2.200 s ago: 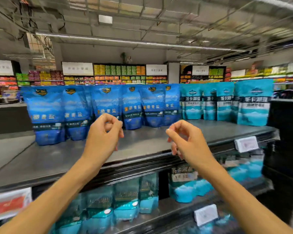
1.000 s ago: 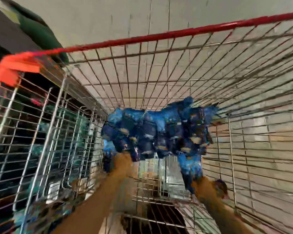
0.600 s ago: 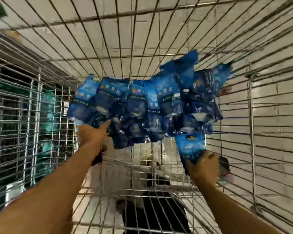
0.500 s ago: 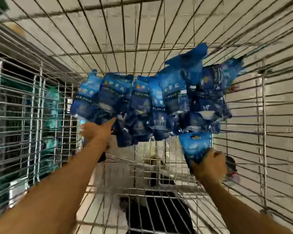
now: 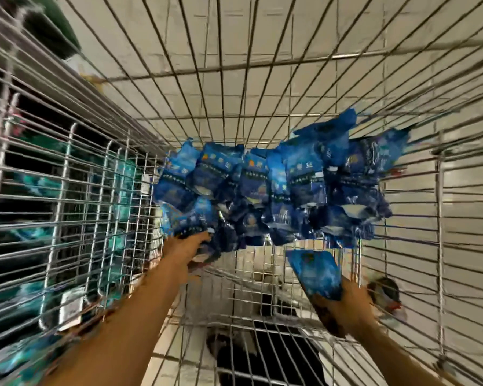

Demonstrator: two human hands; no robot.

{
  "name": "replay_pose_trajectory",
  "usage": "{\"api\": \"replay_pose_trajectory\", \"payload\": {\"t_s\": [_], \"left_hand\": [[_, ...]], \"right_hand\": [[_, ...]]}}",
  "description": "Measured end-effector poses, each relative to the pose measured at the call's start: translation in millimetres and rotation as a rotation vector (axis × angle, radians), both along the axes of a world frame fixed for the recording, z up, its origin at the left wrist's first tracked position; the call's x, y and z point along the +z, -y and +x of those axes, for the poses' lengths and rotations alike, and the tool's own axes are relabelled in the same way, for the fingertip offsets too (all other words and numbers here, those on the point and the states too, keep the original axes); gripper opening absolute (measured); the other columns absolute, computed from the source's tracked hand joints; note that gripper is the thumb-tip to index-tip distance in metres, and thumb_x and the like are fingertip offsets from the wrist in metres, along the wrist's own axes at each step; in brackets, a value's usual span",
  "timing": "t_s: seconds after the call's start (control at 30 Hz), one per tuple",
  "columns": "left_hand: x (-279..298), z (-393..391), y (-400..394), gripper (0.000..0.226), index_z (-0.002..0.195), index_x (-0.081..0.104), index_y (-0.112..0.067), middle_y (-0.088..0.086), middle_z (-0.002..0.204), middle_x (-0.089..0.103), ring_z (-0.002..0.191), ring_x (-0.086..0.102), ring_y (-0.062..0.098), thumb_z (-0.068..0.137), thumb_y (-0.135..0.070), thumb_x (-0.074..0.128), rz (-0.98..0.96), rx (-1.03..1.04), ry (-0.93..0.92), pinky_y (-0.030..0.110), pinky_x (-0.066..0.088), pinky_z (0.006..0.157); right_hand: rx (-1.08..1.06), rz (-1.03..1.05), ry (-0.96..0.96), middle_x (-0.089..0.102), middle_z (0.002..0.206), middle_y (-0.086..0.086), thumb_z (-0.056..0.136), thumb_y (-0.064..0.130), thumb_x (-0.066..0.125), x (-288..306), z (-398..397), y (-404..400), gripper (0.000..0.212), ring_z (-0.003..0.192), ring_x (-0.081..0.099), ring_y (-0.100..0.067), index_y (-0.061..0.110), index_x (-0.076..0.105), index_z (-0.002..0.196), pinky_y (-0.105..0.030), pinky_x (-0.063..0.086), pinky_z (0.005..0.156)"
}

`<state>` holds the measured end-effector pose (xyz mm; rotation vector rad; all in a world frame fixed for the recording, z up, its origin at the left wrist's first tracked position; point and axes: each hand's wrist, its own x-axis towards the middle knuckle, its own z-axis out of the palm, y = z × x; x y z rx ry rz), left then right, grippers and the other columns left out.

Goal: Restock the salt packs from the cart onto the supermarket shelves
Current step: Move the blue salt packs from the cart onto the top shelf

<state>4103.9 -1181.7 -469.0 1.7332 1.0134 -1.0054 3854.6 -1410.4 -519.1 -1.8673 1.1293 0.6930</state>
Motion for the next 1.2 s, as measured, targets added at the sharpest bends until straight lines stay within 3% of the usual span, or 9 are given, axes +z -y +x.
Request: {"api": "replay_pose_trajectory", "payload": {"t_s": [0.17, 0.33, 0.47, 0.6, 0.7, 0.8, 0.87, 0.97, 1.2], "left_hand": [[91.5, -30.7, -30.2, 0.025, 0.122, 0.058, -0.006, -0.031, 0.059, 0.063, 0.057, 0.056, -0.022, 0.098, -0.007, 0.054, -0.268, 0.093, -0.074, 0.002, 0.045, 0.057], [194.1, -34.3, -38.6, 0.033, 0.106, 0.067, -0.015, 0.006, 0.087, 0.075, 0.091, 0.069, 0.027, 0.076, -0.011, 0.081, -0.259, 0.0, 0.065, 0.046, 0.057, 0.083], [282.2, -31.9, -56.2, 0.043, 0.101, 0.064, -0.026, 0.0, 0.078, 0.077, 0.073, 0.074, 0.022, 0.066, -0.012, 0.085, -0.385, 0.046, 0.277, 0.043, 0.06, 0.069], [367.7, -40.0, -77.6, 0.074, 0.112, 0.048, -0.038, -0.003, 0.104, 0.073, 0.098, 0.071, 0.024, 0.052, -0.024, 0.089, -0.506, 0.137, 0.454, 0.048, 0.059, 0.076], [424.1, -53.2, -100.5, 0.081, 0.121, 0.05, -0.035, -0.011, 0.096, 0.077, 0.088, 0.073, 0.016, 0.049, -0.031, 0.088, -0.613, 0.212, 0.615, 0.035, 0.059, 0.064], [479.9, -72.0, -132.0, 0.085, 0.13, 0.054, -0.038, -0.007, 0.121, 0.07, 0.105, 0.07, 0.023, 0.054, -0.044, 0.09, -0.645, 0.215, 0.802, 0.041, 0.056, 0.08], [519.4, -84.9, -157.0, 0.102, 0.139, 0.049, -0.036, -0.006, 0.138, 0.059, 0.124, 0.058, 0.025, 0.048, -0.055, 0.091, -0.6, 0.251, 0.959, 0.048, 0.048, 0.101], [577.4, -102.3, -201.5, 0.08, 0.131, 0.057, -0.029, -0.005, 0.128, 0.066, 0.12, 0.061, 0.022, 0.058, -0.048, 0.083, -0.516, 0.254, 1.194, 0.053, 0.044, 0.106], [710.1, -159.7, -282.1, 0.038, 0.11, 0.066, -0.029, -0.006, 0.107, 0.074, 0.1, 0.07, 0.014, 0.075, -0.041, 0.071, -0.198, 0.166, 1.683, 0.027, 0.057, 0.082]], "right_hand": [[-0.15, 0.237, 0.108, 0.071, 0.064, 0.023, 0.071, -0.005, 0.083, 69.4, 26.0, 4.4, 0.037, 0.072, 0.068, 0.001, 0.027, 0.066, 0.079, -0.008, 0.052, 0.061], [-0.348, 0.403, 0.3, 0.079, 0.086, 0.003, 0.066, -0.002, 0.084, 172.7, 63.5, -14.4, 0.035, 0.077, 0.075, -0.009, 0.009, 0.074, 0.098, -0.018, 0.056, 0.063], [-0.448, 0.506, 0.459, 0.078, 0.098, -0.009, 0.064, 0.013, 0.084, 263.9, 90.8, -44.0, 0.043, 0.088, 0.075, -0.025, 0.006, 0.073, 0.104, -0.041, 0.061, 0.08], [-0.469, 0.389, 0.678, 0.079, 0.088, 0.003, 0.071, 0.019, 0.085, 348.3, 106.0, -80.3, 0.022, 0.078, 0.074, -0.013, 0.02, 0.073, 0.089, -0.036, 0.056, 0.077], [-0.419, 0.399, 0.821, 0.078, 0.095, 0.006, 0.055, 0.04, 0.089, 421.7, 115.9, -109.2, 0.054, 0.088, 0.074, -0.009, 0.021, 0.073, 0.102, -0.034, 0.053, 0.079], [-0.364, 0.45, 0.98, 0.077, 0.105, 0.002, 0.044, 0.045, 0.095, 493.7, 121.2, -141.1, 0.082, 0.097, 0.073, -0.013, 0.02, 0.068, 0.118, -0.032, 0.054, 0.083], [-0.312, 0.503, 1.047, 0.078, 0.102, 0.003, 0.042, 0.048, 0.093, 538.2, 124.3, -166.0, 0.078, 0.093, 0.074, -0.011, 0.024, 0.071, 0.113, -0.026, 0.057, 0.071], [-0.19, 0.634, 1.149, 0.078, 0.098, -0.005, 0.053, 0.029, 0.088, 599.4, 128.2, -212.1, 0.053, 0.087, 0.076, -0.018, 0.024, 0.076, 0.104, -0.024, 0.059, 0.06], [0.056, 0.846, 1.293, 0.078, 0.091, -0.008, 0.048, 0.026, 0.083, 724.0, 135.5, -310.8, 0.039, 0.073, 0.076, -0.02, 0.022, 0.08, 0.087, -0.027, 0.058, 0.055]]}}
